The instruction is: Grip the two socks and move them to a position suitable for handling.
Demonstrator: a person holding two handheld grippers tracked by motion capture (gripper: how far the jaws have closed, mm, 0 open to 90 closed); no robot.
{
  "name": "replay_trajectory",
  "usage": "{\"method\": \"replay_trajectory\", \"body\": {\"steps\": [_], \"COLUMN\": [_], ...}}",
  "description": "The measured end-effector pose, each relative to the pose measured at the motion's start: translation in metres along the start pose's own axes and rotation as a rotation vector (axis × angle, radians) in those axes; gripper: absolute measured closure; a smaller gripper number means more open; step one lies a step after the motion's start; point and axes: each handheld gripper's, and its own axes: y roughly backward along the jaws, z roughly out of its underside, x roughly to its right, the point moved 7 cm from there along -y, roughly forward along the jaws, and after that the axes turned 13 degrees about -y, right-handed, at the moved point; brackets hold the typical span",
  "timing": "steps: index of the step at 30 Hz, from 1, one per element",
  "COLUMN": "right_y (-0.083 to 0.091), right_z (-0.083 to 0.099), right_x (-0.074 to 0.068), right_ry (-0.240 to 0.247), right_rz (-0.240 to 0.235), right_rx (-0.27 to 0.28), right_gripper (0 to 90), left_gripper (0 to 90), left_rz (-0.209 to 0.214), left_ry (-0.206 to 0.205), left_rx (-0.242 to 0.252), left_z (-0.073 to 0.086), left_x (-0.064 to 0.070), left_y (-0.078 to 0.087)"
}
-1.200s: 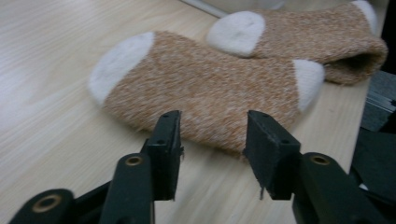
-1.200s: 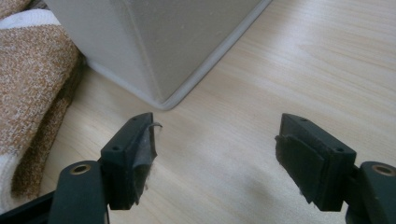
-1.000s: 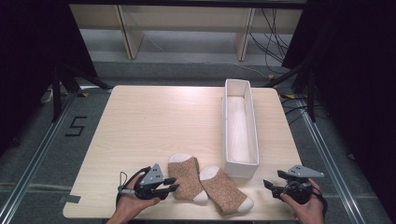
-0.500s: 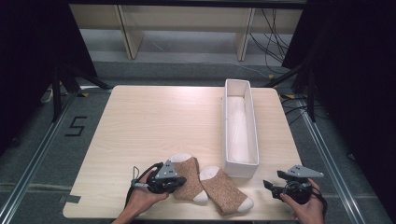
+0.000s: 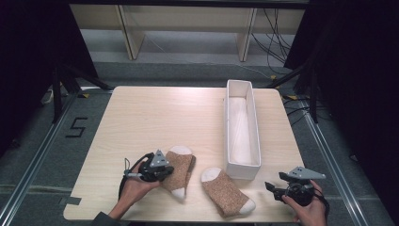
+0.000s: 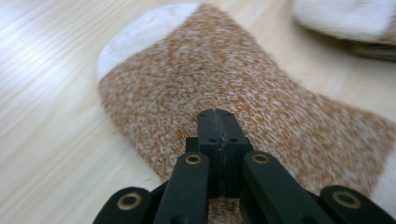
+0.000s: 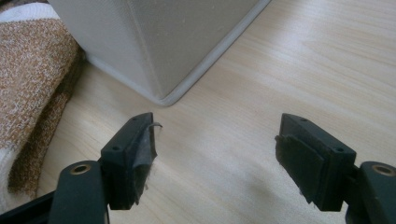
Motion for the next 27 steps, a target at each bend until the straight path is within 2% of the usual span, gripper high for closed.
{"method": "replay_trajectory", "body": {"steps": [1, 2, 3, 4, 5, 8, 9, 10, 13, 14, 15, 16, 17, 18, 19, 20, 21, 22, 23, 24, 25, 26, 27], "right_y": [0.0, 0.0, 0.0, 0.0, -0.001, -0.001, -0.001, -0.001, -0.001, -0.001, -0.001, -0.002, -0.002, -0.001, -0.001, -0.001, -0.001, -0.001, -0.001, -0.001, -0.001, -0.001, -0.001], "right_z": [0.0, 0.0, 0.001, 0.002, 0.002, 0.001, 0.003, 0.002, 0.001, 0.001, 0.001, 0.0, 0.0, 0.002, 0.002, 0.001, 0.003, 0.0, 0.0, 0.001, 0.002, 0.002, 0.002], "right_x": [0.0, 0.0, -0.002, -0.002, -0.002, -0.001, -0.004, -0.003, -0.002, 0.001, 0.001, 0.001, 0.001, -0.001, -0.001, 0.001, -0.003, 0.001, 0.001, 0.001, -0.001, -0.001, -0.001], "right_ry": [0.0, 0.0, -0.029, -0.034, -0.035, -0.019, -0.054, -0.044, -0.027, -0.009, -0.009, -0.005, -0.005, -0.02, -0.02, 0.001, -0.048, 0.001, 0.001, -0.004, -0.034, -0.032, -0.032], "right_rz": [0.001, 0.001, -0.002, -0.006, -0.006, -0.002, -0.007, -0.005, -0.003, 0.006, 0.006, -0.004, -0.004, -0.001, -0.001, 0.007, -0.005, 0.004, 0.004, 0.006, -0.003, -0.006, -0.006], "right_rx": [0.0, 0.0, -0.01, -0.01, -0.01, -0.003, -0.018, -0.012, -0.007, -0.004, -0.004, 0.003, 0.003, -0.012, -0.012, -0.006, -0.017, -0.002, -0.002, -0.004, -0.013, -0.013, -0.013], "right_gripper": [28.7, 28.7, 28.7, 28.7, 28.7, 28.8, 28.8, 28.8, 28.8, 28.8, 28.8, 28.8, 28.8, 28.8, 28.8, 28.8, 28.8, 28.8, 28.8, 28.8, 28.9, 28.8, 28.8], "left_gripper": [89.4, 89.4, 89.4, 89.4, 89.4, 89.4, 89.5, 89.5, 89.5, 89.5, 89.5, 89.5, 89.4, 89.4, 89.4, 89.4, 89.4, 89.4, 89.5, 89.5, 89.5, 89.5, 89.5], "left_rz": [-0.012, -0.02, -0.032, -0.055, -0.062, -0.072, -0.079, -0.075, -0.065, -0.039, -0.039, -0.009, -0.009, 0.011, 0.011, 0.007, 0.015, 0.021, 0.021, -0.003, -0.003, -0.049, -0.049], "left_ry": [0.015, 0.013, 0.013, 0.019, 0.021, 0.035, 0.045, 0.049, 0.053, 0.044, 0.044, 0.022, 0.022, 0.0, 0.0, -0.003, -0.01, -0.008, -0.008, 0.013, 0.013, 0.004, 0.004], "left_rx": [0.0, -0.008, -0.022, -0.035, -0.038, -0.043, -0.042, -0.029, -0.004, 0.018, 0.018, 0.024, 0.024, 0.02, 0.02, 0.012, 0.005, -0.013, -0.013, -0.015, -0.015, -0.04, -0.04], "left_z": [0.001, 0.003, 0.005, 0.009, 0.01, 0.011, 0.012, 0.009, 0.004, -0.005, -0.005, -0.014, -0.014, -0.021, -0.021, -0.023, -0.025, -0.026, -0.026, -0.027, -0.027, -0.026, -0.026], "left_x": [-0.005, -0.011, -0.017, -0.028, -0.033, -0.039, -0.042, -0.043, -0.041, -0.032, -0.032, -0.022, -0.022, -0.016, -0.016, -0.015, -0.014, -0.015, -0.015, -0.022, -0.022, -0.031, -0.031], "left_y": [0.0, 0.0, 0.001, 0.002, 0.002, 0.001, 0.002, 0.005, 0.009, 0.009, 0.009, 0.006, 0.006, -0.002, -0.002, -0.007, -0.012, -0.021, -0.021, -0.025, -0.025, -0.027, -0.027]}}
